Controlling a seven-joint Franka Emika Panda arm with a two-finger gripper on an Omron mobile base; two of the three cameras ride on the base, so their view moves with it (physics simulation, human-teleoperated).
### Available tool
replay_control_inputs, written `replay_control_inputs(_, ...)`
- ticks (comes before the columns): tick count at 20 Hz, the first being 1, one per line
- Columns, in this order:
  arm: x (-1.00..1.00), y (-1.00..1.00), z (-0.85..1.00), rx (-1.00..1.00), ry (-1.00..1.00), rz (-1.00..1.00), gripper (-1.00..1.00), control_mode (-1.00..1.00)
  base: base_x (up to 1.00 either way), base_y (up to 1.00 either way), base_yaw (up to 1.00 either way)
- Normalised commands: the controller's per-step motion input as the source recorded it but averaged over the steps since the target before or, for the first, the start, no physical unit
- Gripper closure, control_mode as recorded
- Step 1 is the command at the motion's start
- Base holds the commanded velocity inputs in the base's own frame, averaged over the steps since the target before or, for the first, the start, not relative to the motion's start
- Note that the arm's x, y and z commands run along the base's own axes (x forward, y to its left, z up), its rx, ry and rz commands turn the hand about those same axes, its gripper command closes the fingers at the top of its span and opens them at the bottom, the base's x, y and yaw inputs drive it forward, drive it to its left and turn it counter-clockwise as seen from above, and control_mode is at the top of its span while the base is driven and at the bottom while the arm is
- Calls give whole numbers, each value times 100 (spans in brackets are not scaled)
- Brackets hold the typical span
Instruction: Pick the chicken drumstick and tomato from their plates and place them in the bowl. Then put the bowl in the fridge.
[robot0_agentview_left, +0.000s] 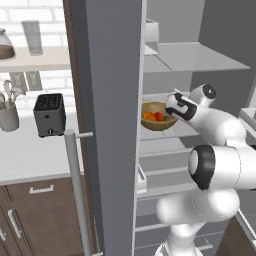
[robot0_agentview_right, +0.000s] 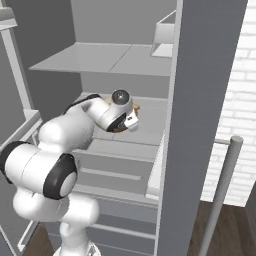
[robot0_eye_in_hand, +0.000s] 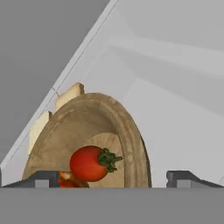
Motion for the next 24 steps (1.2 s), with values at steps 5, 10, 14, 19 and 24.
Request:
replay_control_inputs(5,-88,0,62,0,-12,2,-100,-100,0,0,0)
replay_control_inputs(10,-100,6,88,-3,0,7,-100,-100,0,0,0)
replay_control_inputs(14,-100,14,97,-6,0,10,-100,-100,0,0,0)
replay_control_inputs(19,-92,46,78,-7,1,9,-100,-100,0,0,0)
replay_control_inputs(24,-92,32,42,-6,0,8,-100,-100,0,0,0)
